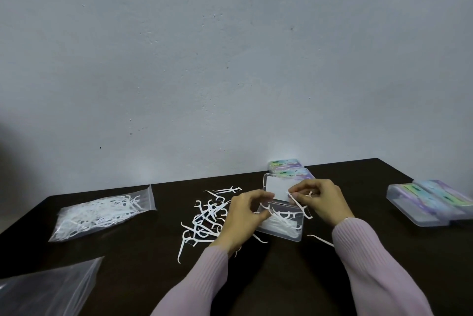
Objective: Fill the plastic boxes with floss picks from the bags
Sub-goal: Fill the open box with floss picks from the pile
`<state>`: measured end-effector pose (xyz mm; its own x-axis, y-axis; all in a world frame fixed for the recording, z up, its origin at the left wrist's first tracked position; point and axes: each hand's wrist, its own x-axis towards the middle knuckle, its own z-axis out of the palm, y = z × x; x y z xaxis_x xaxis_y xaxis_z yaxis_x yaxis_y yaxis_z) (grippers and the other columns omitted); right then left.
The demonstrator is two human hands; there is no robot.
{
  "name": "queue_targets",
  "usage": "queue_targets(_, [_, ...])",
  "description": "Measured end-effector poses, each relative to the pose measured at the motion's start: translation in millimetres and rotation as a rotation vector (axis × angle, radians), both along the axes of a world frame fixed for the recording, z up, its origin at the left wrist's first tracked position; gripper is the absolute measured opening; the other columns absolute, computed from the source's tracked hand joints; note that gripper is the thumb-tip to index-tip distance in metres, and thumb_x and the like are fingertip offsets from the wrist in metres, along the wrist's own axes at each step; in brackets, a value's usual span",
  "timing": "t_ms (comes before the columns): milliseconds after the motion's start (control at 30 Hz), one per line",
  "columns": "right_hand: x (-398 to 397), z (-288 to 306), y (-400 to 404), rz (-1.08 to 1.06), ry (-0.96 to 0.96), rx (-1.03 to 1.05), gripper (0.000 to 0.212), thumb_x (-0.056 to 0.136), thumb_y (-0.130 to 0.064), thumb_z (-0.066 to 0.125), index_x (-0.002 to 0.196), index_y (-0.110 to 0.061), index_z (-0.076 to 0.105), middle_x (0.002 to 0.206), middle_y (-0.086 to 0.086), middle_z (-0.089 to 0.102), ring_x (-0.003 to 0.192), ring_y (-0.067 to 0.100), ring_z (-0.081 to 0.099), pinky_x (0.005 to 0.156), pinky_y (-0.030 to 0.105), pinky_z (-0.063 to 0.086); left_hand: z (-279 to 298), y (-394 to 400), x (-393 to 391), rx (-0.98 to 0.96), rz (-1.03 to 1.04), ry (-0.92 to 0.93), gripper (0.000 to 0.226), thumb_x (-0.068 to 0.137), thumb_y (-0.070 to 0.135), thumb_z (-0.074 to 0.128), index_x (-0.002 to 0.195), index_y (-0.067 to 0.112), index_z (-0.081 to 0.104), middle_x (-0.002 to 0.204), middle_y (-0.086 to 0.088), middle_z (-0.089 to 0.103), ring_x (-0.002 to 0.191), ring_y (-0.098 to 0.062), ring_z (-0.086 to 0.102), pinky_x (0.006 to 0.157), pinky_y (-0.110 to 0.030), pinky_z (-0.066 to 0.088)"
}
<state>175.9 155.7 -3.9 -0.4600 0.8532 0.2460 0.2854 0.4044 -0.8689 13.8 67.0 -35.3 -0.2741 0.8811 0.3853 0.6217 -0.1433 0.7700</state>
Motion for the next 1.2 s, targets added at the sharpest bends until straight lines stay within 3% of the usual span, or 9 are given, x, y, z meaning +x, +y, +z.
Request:
queue_targets(167, [-6, -2, -4, 0.034, 0.040, -0.008, 0.015, 0.075, -0.002, 0.072, 0.079, -0.016, 0.070, 0.086, -0.005, 0.068, 0.082, 0.003, 0.063, 0.063, 0.009, 0.049, 0, -3, -10, -0.013, -0.014, -0.078, 0.035, 0.083, -0.003, 0.059, 0.104, 0.023, 0.069, 0.102, 0.014, 0.069, 0.097, 0.004, 0.062, 0.089, -0.020, 0.051])
queue_targets(400, [-14, -5, -8, 0.065, -0.154, 0.164, 0.015, 0.081, -0.006, 0.068, 0.082, -0.021, 0.065, 0.082, -0.008, 0.063, 0.075, 0.000, 0.059, 0.060, 0.006, 0.045, -11, -7, -26, -0.055, -0.040, -0.064, 0.025, 0.084, 0.013, 0.067, 0.097, 0.034, 0.068, 0.103, 0.014, 0.068, 0.099, 0.000, 0.061, 0.091, -0.024, 0.048])
queue_targets(500, [-11, -5, -4, 0.036, -0.222, 0.209, 0.013, 0.082, -0.008, 0.067, 0.084, -0.021, 0.064, 0.084, -0.007, 0.061, 0.077, -0.001, 0.055, 0.057, 0.005, 0.042, -15, -6, -29, -0.048, -0.004, -0.013, 0.027, 0.084, 0.019, 0.068, 0.105, 0.036, 0.067, 0.108, 0.014, 0.063, 0.107, -0.003, 0.056, 0.094, -0.026, 0.046])
queue_targets(600, [-12, -9, -3, 0.057, -0.249, 0.228, 0.014, 0.085, -0.005, 0.063, 0.089, -0.018, 0.065, 0.089, -0.005, 0.060, 0.079, -0.002, 0.053, 0.063, 0.005, 0.041, -16, -5, -27, -0.081, -0.013, 0.027, 0.039, 0.086, 0.016, 0.064, 0.123, 0.031, 0.059, 0.119, 0.015, 0.055, 0.114, 0.002, 0.048, 0.095, -0.015, 0.040])
queue_targets(767, [-20, -14, -7, 0.167, -0.349, 0.230, 0.021, 0.088, -0.003, 0.057, 0.102, -0.015, 0.066, 0.103, -0.002, 0.064, 0.092, 0.005, 0.056, 0.079, 0.010, 0.043, -19, -2, -25, -0.115, -0.007, 0.080, 0.029, 0.089, 0.019, 0.060, 0.116, 0.028, 0.064, 0.112, 0.011, 0.060, 0.109, -0.007, 0.054, 0.097, -0.037, 0.046])
queue_targets(867, [-18, -11, -7, 0.164, -0.349, 0.240, 0.021, 0.087, -0.002, 0.057, 0.097, -0.018, 0.068, 0.097, -0.005, 0.065, 0.087, 0.002, 0.058, 0.075, 0.008, 0.044, -19, -2, -25, -0.135, 0.010, 0.158, 0.029, 0.092, 0.023, 0.056, 0.119, 0.029, 0.062, 0.109, 0.009, 0.060, 0.105, -0.008, 0.052, 0.095, -0.034, 0.045])
queue_targets(967, [-12, -8, -6, 0.117, -0.351, 0.255, 0.025, 0.086, -0.003, 0.058, 0.082, -0.027, 0.064, 0.084, -0.010, 0.063, 0.078, 0.001, 0.059, 0.074, 0.013, 0.049, -20, -3, -25, -0.143, 0.005, 0.203, 0.028, 0.094, 0.027, 0.053, 0.121, 0.030, 0.060, 0.110, 0.010, 0.059, 0.105, -0.005, 0.050, 0.094, -0.030, 0.043])
queue_targets(1067, [0, -4, -4, 0.049, -0.358, 0.267, 0.029, 0.084, -0.006, 0.060, 0.072, -0.032, 0.060, 0.082, -0.008, 0.064, 0.077, 0.004, 0.059, 0.075, 0.020, 0.051, -21, -5, -24, -0.157, 0.004, 0.163, 0.028, 0.094, 0.029, 0.053, 0.121, 0.032, 0.059, 0.114, 0.012, 0.058, 0.109, -0.004, 0.050, 0.096, -0.031, 0.044])
queue_targets(1200, [21, 2, -4, -0.026, -0.362, 0.206, 0.019, 0.083, -0.008, 0.062, 0.074, -0.025, 0.062, 0.084, -0.004, 0.063, 0.078, 0.006, 0.058, 0.075, 0.021, 0.048, -21, -8, -23, -0.117, 0.001, 0.083, 0.027, 0.093, 0.027, 0.055, 0.119, 0.031, 0.059, 0.109, 0.012, 0.063, 0.107, -0.006, 0.056, 0.095, -0.035, 0.047])
